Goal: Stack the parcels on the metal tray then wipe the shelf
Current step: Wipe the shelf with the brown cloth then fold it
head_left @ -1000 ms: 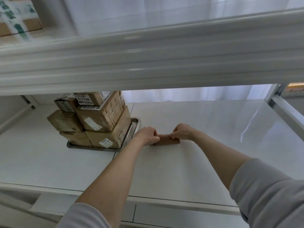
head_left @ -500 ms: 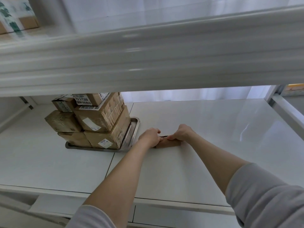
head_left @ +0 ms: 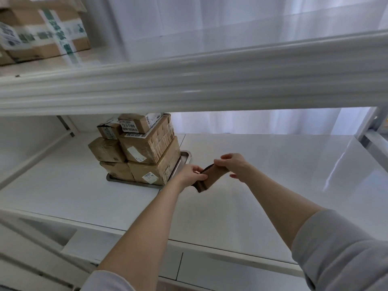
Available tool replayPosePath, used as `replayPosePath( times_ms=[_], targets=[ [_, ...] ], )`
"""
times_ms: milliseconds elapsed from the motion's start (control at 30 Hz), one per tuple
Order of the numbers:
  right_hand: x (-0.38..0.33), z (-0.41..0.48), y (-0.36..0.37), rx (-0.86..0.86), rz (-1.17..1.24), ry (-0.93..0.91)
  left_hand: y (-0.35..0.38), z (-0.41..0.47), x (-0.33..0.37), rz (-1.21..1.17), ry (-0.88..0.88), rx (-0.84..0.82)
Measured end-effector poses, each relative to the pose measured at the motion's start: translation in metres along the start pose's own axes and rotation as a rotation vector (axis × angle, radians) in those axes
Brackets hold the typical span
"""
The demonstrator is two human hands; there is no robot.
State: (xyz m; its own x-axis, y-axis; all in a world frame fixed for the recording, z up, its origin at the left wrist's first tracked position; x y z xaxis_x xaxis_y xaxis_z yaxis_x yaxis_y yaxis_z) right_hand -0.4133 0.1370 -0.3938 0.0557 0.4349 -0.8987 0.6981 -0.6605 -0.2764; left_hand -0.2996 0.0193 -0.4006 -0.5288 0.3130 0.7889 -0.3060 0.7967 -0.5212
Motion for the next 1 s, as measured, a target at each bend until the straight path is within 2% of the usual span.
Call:
replayPosePath(
  times_ms=[67, 167, 300, 600, 733, 867, 1000],
  targets=[
    [0.008, -0.005, 0.009, -0.051, 0.019, 0.07, -0.011, -0.012, -0.004, -0.06, -0.005, 0.068],
    [0.024, -0.021, 0.032, -0.221, -0.021, 0.163, -0.028, -0.032, -0.015, -0.206, -0.021, 0.215],
    [0.033, -0.041, 0.067, -0.384, 0.039, 0.172, -0.028, -0.059, -0.019, -0.285, -0.057, 0.284],
    [0.012, -0.049, 0.097, -0.228, 0.251, 0.063, -0.035, -0.082, -0.035, -0.324, -0.117, 0.29],
    [0.002, -0.033, 0.096, -0.085, 0.265, 0.05, -0.076, -0.077, -0.065, -0.256, -0.178, 0.429],
    [0.0, -0.01, 0.095, 0.081, 0.26, 0.068, -0.135, -0.085, -0.101, -0.067, -0.266, 0.604],
    [-0.008, 0.004, 0.112, 0.147, 0.316, 0.066, -0.17, -0.085, -0.111, 0.429, -0.248, 0.583]
  ],
)
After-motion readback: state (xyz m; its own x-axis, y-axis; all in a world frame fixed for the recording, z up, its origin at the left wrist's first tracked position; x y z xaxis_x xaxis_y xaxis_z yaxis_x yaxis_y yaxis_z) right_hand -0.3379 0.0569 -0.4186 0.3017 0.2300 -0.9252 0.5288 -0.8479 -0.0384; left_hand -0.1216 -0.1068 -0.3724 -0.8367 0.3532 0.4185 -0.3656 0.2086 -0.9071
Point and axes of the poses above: each hand's wrist, its own z-axis towards the middle knuckle, its own y-axis out of the palm, x = y × z, the point moved 10 cm from there along z, towards the middle knuckle, and after that the axes turned 1 degree about -y, right-handed, at the moved point
